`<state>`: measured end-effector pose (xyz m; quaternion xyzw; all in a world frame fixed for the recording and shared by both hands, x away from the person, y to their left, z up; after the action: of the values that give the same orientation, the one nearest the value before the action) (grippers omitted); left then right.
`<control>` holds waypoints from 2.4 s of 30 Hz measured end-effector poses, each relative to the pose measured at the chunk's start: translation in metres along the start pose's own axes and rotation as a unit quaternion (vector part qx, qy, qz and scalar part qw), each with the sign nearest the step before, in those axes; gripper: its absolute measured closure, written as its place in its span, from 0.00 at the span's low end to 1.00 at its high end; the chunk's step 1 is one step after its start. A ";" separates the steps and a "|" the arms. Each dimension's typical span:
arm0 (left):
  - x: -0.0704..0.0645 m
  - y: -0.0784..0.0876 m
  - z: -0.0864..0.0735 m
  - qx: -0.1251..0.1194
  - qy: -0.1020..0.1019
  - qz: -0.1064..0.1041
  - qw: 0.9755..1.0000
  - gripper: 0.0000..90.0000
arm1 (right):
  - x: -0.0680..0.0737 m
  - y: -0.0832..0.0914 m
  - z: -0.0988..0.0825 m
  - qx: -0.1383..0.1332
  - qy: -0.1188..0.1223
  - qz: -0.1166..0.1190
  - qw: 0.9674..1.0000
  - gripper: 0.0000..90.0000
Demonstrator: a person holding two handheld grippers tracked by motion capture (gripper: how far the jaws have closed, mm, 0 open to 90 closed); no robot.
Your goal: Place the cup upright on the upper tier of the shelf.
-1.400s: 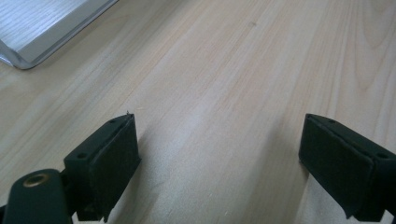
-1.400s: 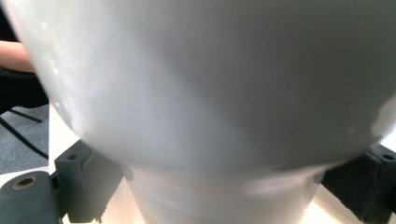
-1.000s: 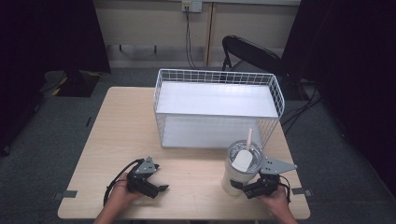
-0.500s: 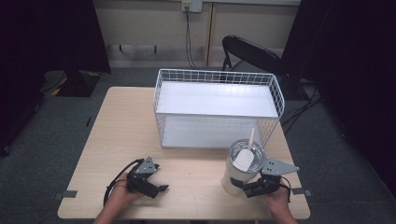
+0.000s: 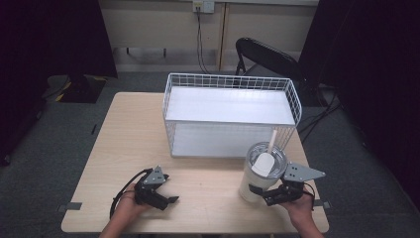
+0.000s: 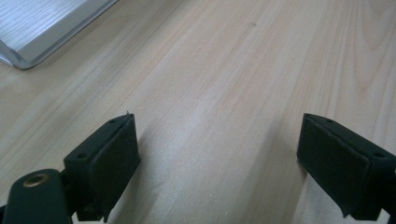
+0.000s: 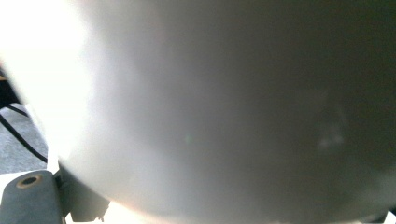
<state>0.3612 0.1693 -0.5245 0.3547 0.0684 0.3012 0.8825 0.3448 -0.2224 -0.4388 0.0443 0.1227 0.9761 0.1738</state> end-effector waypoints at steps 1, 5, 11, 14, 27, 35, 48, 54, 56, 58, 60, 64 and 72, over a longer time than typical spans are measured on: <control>0.000 0.000 0.000 0.000 0.000 0.000 1.000 0.13 | 0.000 0.000 0.002 -0.002 0.000 0.001 1.000 0.11; 0.000 0.000 0.000 0.000 0.000 0.000 1.000 0.13 | -0.003 -0.002 0.012 -0.005 0.001 0.006 1.000 0.11; 0.000 0.000 0.000 0.000 0.000 0.000 1.000 0.13 | -0.007 -0.002 0.028 0.004 0.002 0.008 1.000 0.11; 0.000 0.000 0.000 0.000 0.000 0.000 1.000 0.13 | -0.010 -0.003 0.037 0.009 0.004 0.010 1.000 0.11; 0.000 0.000 0.000 0.000 -0.001 0.001 1.000 0.13 | -0.015 -0.007 0.076 0.002 0.003 0.024 1.000 0.11; 0.000 0.000 0.000 0.000 -0.001 0.001 1.000 0.13 | -0.021 -0.008 0.096 0.009 0.005 0.025 1.000 0.11; 0.000 0.000 0.000 0.000 -0.001 0.001 1.000 0.13 | -0.029 -0.013 0.124 0.015 0.002 0.028 1.000 0.11; 0.000 0.000 0.000 0.000 -0.001 0.001 1.000 0.13 | -0.033 -0.017 0.137 0.018 0.002 0.029 0.999 0.11; 0.000 0.000 0.000 0.000 -0.001 0.001 1.000 0.13 | -0.034 -0.019 0.140 0.020 0.003 0.028 0.999 0.11; 0.000 0.000 0.000 0.000 -0.001 0.001 1.000 0.13 | -0.037 -0.021 0.145 0.019 -0.001 0.030 0.999 0.11; 0.000 0.000 0.000 0.000 -0.001 0.001 1.000 0.13 | -0.037 -0.022 0.147 0.019 -0.002 0.031 0.999 0.11; 0.000 0.000 0.000 0.000 -0.001 0.001 1.000 0.13 | -0.041 -0.026 0.153 0.025 -0.003 0.029 0.999 0.11; 0.000 0.000 0.000 0.000 -0.001 0.002 1.000 0.13 | -0.049 -0.029 0.171 0.023 -0.007 0.027 0.999 0.11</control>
<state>0.3614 0.1694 -0.5246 0.3547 0.0669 0.3023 0.8822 0.4225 -0.1752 -0.2832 0.0588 0.1429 0.9770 0.1467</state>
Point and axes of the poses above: each handheld gripper's, and its own axes: y roughly backward along the jaws, z roughly out of its top, x roughly to its left, the point moved 3 cm from there along -y, roughly forward along the jaws, and after that the axes turned 9 degrees about z, right-handed, at the moved point
